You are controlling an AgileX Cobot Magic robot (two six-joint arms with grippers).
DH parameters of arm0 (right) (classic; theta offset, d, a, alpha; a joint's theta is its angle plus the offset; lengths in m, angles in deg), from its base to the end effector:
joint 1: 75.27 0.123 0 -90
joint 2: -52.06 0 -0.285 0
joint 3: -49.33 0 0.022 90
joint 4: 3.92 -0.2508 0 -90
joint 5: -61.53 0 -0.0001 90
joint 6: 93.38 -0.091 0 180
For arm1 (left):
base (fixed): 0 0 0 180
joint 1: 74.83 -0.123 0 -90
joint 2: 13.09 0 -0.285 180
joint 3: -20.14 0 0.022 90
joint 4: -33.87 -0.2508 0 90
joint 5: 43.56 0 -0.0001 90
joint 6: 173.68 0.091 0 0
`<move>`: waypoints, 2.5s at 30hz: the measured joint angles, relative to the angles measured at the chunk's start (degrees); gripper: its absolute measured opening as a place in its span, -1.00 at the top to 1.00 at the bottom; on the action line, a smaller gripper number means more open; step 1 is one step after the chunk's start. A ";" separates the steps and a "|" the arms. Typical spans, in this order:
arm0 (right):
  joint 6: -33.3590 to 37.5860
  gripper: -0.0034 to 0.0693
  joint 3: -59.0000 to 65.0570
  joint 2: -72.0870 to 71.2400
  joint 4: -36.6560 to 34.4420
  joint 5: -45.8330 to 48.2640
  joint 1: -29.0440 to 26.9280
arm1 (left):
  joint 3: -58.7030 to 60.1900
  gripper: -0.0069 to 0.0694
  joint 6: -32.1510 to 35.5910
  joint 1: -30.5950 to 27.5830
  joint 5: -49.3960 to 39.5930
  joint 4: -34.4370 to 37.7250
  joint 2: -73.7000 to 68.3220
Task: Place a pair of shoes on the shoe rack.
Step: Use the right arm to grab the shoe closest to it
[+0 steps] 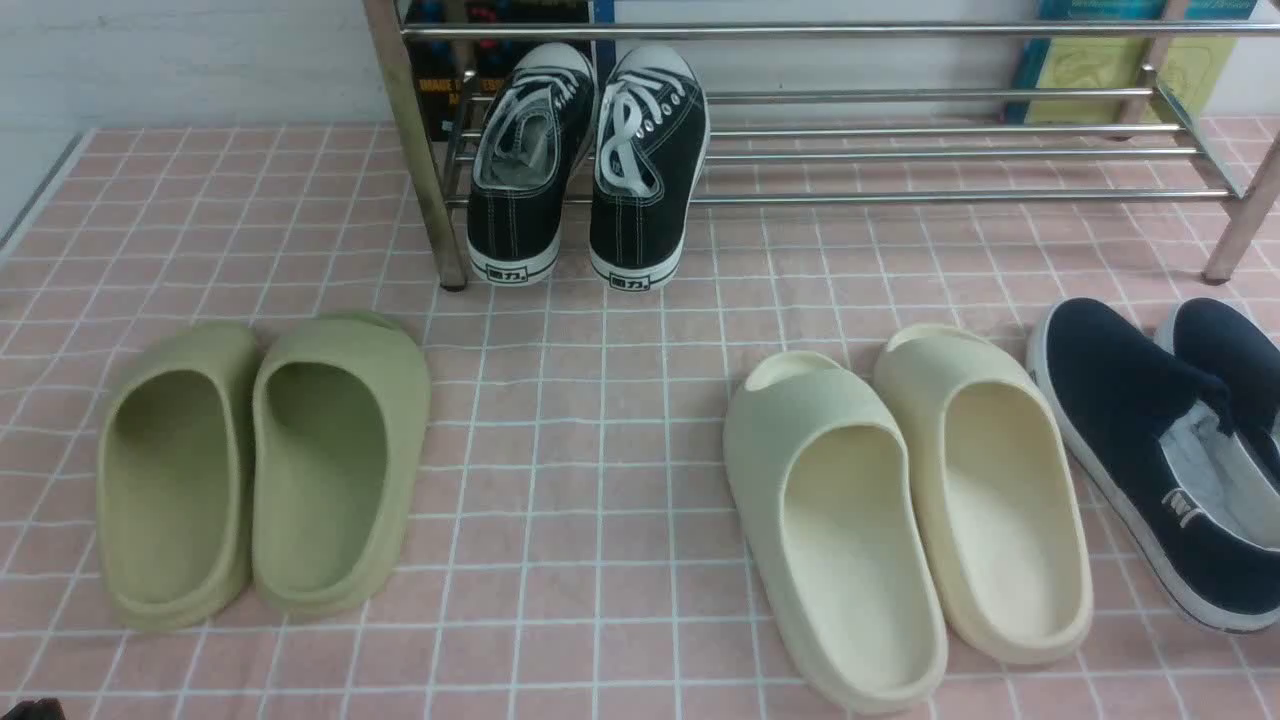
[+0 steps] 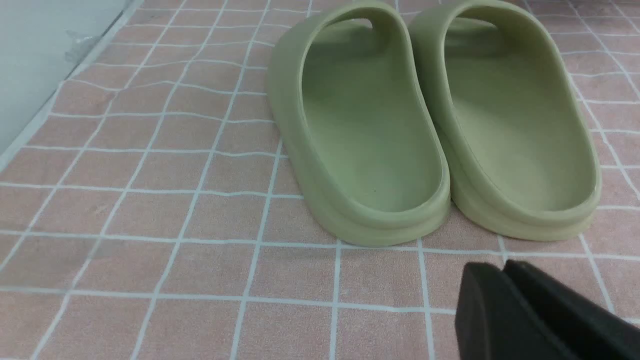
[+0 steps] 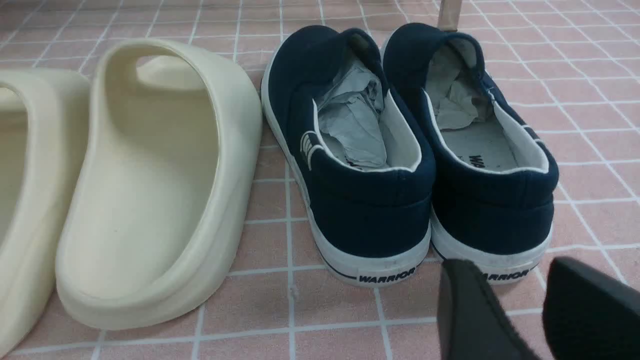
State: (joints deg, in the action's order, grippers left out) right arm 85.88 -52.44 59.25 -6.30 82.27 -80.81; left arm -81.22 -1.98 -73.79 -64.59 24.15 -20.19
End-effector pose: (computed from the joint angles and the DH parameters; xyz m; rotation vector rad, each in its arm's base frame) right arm 0.0527 -0.0038 0.1752 0.1272 1.8482 -0.0177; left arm 0.0528 0.0046 0.1729 -0.0125 1.8584 0.0532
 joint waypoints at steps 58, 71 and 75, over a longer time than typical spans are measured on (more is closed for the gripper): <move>-6.42 0.25 0.32 0.00 -54.58 -0.89 0.00 | 0.00 0.62 0.00 0.00 0.00 0.00 0.00; 14.02 0.93 -19.86 13.40 -35.78 8.14 0.00 | 0.00 0.60 0.00 0.00 0.00 0.00 0.00; 14.52 0.96 -36.15 28.55 -21.28 24.69 0.00 | 0.00 0.59 0.00 0.00 0.00 0.00 0.00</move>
State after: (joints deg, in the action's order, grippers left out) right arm 100.40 -88.58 87.80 -27.58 106.96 -80.81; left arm -81.22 -1.98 -73.79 -64.59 24.15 -20.19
